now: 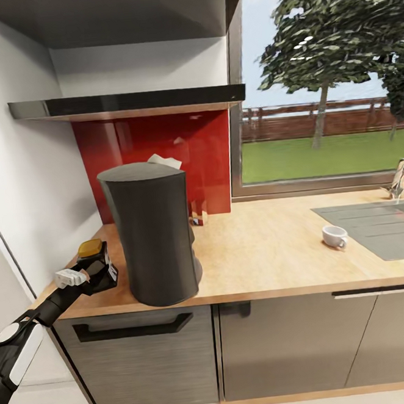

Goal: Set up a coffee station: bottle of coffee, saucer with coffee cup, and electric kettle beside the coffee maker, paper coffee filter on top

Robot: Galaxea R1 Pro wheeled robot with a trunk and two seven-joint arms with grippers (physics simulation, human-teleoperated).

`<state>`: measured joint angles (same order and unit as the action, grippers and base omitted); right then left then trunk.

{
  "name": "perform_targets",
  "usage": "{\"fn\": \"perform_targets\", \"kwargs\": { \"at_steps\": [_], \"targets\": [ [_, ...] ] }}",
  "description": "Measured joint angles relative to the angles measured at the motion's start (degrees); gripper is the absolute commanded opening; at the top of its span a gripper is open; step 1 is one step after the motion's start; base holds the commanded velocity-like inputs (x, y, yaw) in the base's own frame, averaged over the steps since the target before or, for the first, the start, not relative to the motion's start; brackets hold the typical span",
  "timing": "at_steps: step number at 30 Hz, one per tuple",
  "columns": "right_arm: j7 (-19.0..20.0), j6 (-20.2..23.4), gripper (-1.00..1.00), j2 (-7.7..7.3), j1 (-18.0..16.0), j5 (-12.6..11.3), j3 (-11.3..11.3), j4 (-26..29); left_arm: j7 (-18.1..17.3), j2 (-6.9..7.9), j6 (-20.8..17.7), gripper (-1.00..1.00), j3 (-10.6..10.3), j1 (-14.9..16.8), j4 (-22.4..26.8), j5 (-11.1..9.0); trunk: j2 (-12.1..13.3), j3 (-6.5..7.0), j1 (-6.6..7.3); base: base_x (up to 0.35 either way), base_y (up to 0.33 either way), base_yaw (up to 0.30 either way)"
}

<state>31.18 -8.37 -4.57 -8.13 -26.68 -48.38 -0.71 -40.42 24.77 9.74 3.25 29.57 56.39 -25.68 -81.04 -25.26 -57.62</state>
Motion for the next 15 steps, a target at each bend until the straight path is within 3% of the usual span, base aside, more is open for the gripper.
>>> {"fn": "perform_targets", "kwargs": {
  "at_steps": [6,15],
  "targets": [
    [0.0,0.0,1.00,0.00,0.0,0.0,0.0,0.0,0.0,0.01,0.1,-1.00,-0.1,0.0,-1.3,0.0,0.0,0.00,0.00,0.121,0.000,0.000],
    [0.0,0.0,1.00,0.00,0.0,0.0,0.0,0.0,0.0,0.01,0.2,-1.00,-0.1,0.0,-1.8,-0.1,0.0,0.00,-0.01,0.012,0.000,0.000]
  ]
}}
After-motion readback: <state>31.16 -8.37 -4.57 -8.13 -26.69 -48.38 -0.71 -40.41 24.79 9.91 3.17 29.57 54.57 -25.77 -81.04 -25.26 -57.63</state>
